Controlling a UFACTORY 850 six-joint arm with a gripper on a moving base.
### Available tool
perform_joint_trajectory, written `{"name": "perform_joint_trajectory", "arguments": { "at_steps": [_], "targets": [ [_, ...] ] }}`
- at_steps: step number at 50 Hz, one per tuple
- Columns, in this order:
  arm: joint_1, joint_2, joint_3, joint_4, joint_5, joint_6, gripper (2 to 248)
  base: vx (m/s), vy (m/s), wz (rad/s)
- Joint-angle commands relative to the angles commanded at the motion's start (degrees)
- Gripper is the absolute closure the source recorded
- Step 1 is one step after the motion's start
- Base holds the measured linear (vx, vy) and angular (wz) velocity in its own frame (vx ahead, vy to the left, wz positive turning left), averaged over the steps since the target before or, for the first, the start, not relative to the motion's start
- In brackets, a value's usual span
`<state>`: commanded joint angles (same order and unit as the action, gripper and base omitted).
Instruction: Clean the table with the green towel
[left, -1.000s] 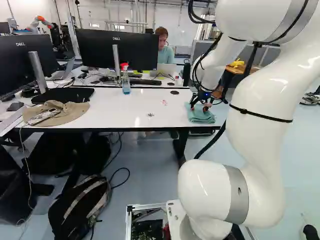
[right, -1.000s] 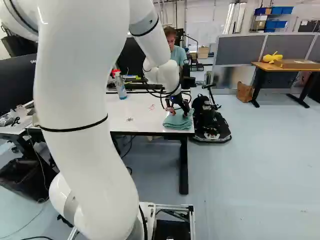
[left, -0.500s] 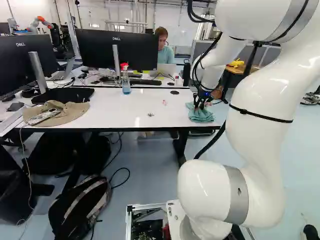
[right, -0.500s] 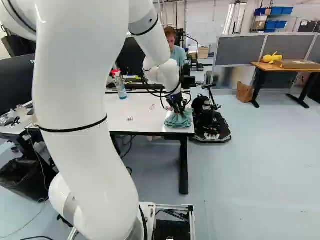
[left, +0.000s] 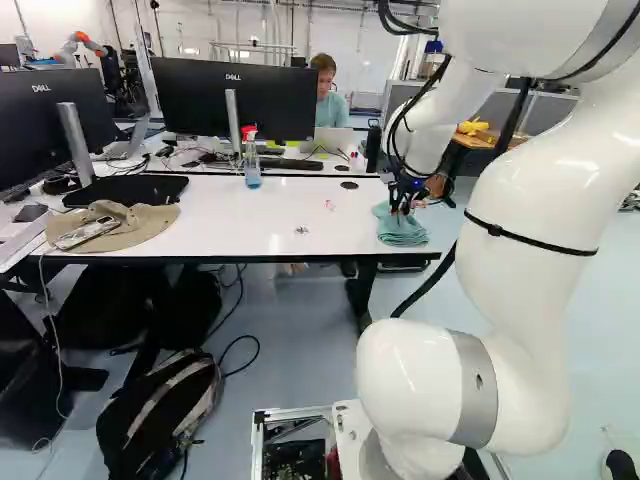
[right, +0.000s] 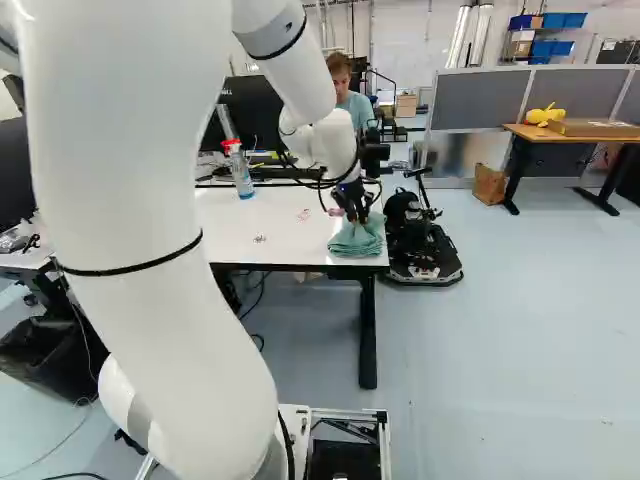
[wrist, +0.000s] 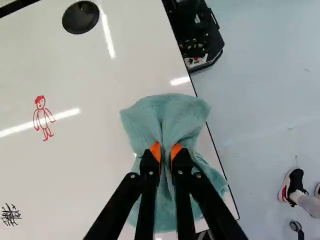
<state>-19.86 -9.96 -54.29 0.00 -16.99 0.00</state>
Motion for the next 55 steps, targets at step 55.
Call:
{"name": "perform_joint_trajectory", "arguments": {
  "at_steps": [55],
  "targets": [
    [8.23,8.07,1.8,0.0,0.0,0.0,208,0.0,0.0,0.0]
  ]
}}
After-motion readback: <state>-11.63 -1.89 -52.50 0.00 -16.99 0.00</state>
